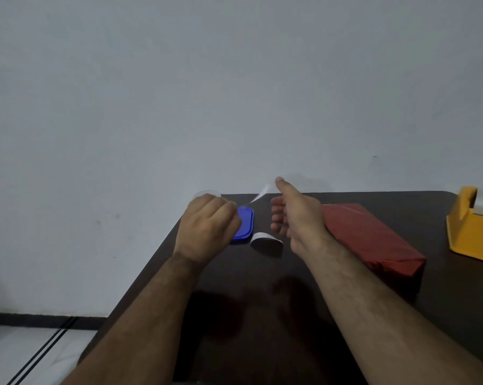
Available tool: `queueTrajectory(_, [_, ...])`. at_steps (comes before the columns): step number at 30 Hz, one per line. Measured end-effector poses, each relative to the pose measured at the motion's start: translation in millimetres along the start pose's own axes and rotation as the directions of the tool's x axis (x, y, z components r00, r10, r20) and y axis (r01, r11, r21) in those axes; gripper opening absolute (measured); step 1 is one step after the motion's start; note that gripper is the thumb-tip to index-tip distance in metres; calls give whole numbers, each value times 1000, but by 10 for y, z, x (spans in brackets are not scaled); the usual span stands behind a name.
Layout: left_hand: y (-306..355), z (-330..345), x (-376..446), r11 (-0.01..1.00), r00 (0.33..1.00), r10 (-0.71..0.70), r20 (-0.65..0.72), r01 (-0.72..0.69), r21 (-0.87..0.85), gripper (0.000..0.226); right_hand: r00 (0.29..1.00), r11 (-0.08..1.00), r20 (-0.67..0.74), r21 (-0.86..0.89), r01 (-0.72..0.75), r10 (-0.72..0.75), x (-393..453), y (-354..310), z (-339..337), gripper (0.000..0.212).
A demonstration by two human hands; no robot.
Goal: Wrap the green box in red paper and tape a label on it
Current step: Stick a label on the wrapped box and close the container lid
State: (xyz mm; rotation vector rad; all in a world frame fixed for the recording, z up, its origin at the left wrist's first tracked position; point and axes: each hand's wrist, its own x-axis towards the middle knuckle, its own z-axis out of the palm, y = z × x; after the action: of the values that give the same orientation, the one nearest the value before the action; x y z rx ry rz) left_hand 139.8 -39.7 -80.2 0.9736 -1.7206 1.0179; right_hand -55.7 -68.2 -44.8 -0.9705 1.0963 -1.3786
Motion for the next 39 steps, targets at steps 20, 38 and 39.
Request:
queueTrajectory(20, [61, -68, -52, 964, 973, -193, 129, 212, -157, 6, 934, 909, -30, -246, 338, -355, -54, -244, -345, 12])
queueTrajectory(38, [1022, 247, 1119, -55, 336, -528, 780, 903, -427, 17, 983, 939, -19, -299, 171, -185, 207, -931, -1186, 3])
queueTrajectory(39, [1055, 266, 1143, -56, 324, -531, 783, 909, -414, 14, 983, 935, -15, -310, 170, -183, 226, -944, -1230, 3])
